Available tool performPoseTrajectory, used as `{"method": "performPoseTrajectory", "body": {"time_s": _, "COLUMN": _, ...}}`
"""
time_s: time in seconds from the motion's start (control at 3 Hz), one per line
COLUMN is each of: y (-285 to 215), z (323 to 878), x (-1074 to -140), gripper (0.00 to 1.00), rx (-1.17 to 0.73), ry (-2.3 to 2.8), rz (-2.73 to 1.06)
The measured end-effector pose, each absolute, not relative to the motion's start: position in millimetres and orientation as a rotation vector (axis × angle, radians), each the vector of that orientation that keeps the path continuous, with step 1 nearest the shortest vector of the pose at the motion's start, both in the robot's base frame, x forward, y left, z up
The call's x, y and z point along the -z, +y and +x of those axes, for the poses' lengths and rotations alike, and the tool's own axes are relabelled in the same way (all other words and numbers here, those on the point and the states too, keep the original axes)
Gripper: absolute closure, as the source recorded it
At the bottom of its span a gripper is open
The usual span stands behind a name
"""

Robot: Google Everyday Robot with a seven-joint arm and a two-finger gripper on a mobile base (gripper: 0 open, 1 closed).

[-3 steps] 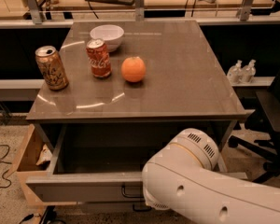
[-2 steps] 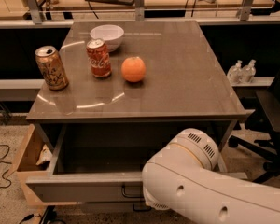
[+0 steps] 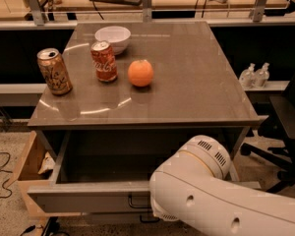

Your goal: Open top drawer

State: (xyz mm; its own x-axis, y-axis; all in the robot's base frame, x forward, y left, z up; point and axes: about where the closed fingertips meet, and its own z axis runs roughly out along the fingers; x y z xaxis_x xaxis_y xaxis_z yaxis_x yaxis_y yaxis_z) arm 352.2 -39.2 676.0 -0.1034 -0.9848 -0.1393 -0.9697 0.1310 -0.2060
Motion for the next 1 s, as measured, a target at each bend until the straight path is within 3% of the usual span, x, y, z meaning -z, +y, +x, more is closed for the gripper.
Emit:
{"method": "performPoseTrajectory", "body": {"time_s": 0.67, "y": -39.2, "z": 352.2, "x": -676.1, "gripper": 0.75, "rx": 0.091, "ry": 2.167, "rz": -1.923}}
{"method": "performPoseTrajectory", "body": {"time_s": 1.0, "y": -39.2, "z": 352.2, "x": -676.1, "gripper": 0.66, "rx": 0.091, "ry": 2.167, "rz": -1.923}}
